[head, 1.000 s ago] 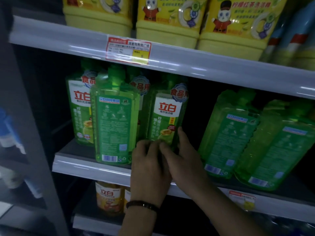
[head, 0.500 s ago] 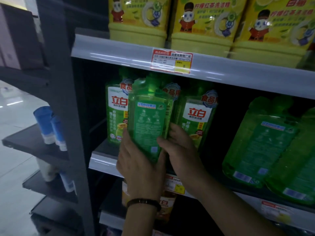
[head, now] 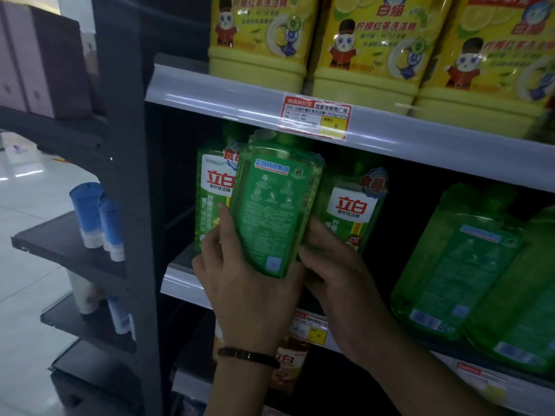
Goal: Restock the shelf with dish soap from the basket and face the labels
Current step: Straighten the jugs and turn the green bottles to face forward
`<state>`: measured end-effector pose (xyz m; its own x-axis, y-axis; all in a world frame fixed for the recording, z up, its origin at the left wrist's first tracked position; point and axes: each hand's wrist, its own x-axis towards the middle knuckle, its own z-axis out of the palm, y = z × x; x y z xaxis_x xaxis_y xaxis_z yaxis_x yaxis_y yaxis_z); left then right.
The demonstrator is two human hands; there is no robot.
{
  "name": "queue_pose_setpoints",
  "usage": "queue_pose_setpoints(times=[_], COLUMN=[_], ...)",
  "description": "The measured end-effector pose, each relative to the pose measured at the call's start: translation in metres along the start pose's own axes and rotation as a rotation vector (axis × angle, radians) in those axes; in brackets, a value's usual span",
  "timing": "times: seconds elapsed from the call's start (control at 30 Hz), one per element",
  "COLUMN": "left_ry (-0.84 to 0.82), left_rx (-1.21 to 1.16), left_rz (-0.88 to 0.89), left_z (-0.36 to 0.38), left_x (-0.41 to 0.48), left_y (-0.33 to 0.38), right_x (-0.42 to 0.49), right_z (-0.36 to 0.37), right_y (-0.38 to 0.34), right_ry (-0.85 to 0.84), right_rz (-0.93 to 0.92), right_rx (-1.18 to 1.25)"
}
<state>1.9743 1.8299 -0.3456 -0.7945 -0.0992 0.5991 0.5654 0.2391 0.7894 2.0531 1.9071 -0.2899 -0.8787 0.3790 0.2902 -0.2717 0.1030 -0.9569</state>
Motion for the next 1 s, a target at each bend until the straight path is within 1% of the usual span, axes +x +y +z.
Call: queue_pose_setpoints(times=[0.07,0.13,0.27,0.33,0.47,0.53,0.67,0.7,0.77,0.8,0.83,0.9,0.97,1.0], left_ry=[-0.069,-0.116,-0.133,-0.176,-0.363,-0.496,-0.804,-0.875,-1.002,-1.067,-1.090,-1.009,-1.035,-1.055], left_rx=[0.013,-0.006,-0.045,-0.085,-0.367,-0.511,-0.919,-1.019,-1.248,-1.351,-1.456,-1.513,-1.553,-1.536], left_rz=[-0.006,-0.063,-0.132,-0.149,-0.250,-0.325,-0.523,-0.595,-0.751,-0.799,-0.799,-0.747,-0.689,-0.674], left_z=[-0.005,-0.011,-0.029,-0.041,-0.076,-0.094,-0.116,-0.121,-0.128,-0.129,-0.129,-0.132,-0.129,-0.128], left_x=[-0.004,-0.011,-0.016,-0.009,0.004,0.011,0.021,0.021,0.019,0.018,0.017,0.021,0.024,0.024], left_y=[-0.001,0.002,0.007,0.006,0.006,0.002,-0.038,-0.047,-0.055,-0.056,-0.056,-0.060,-0.062,-0.064], right_x=[-0.006,-0.015,-0.039,-0.048,-0.052,-0.045,-0.020,-0.015,-0.009,-0.008,-0.008,-0.009,-0.009,-0.010], right_z=[0.002,0.005,0.009,0.009,0.010,0.011,0.012,0.012,0.015,0.017,0.019,0.021,0.022,0.023], right_y=[-0.002,-0.002,0.000,-0.003,-0.012,-0.014,-0.012,-0.010,-0.004,-0.002,0.001,0.005,0.004,0.004], right_ry=[0.013,0.046,0.101,0.103,0.139,0.145,0.019,-0.019,-0.122,-0.167,-0.210,-0.243,-0.217,-0.189], right_rz=[0.006,0.026,0.081,0.104,0.053,0.094,0.289,0.324,0.354,0.365,0.367,0.326,0.280,0.280], right_rx=[0.038,0.043,0.037,0.003,-0.207,-0.213,-0.060,-0.028,0.070,0.142,0.215,0.269,0.236,0.227])
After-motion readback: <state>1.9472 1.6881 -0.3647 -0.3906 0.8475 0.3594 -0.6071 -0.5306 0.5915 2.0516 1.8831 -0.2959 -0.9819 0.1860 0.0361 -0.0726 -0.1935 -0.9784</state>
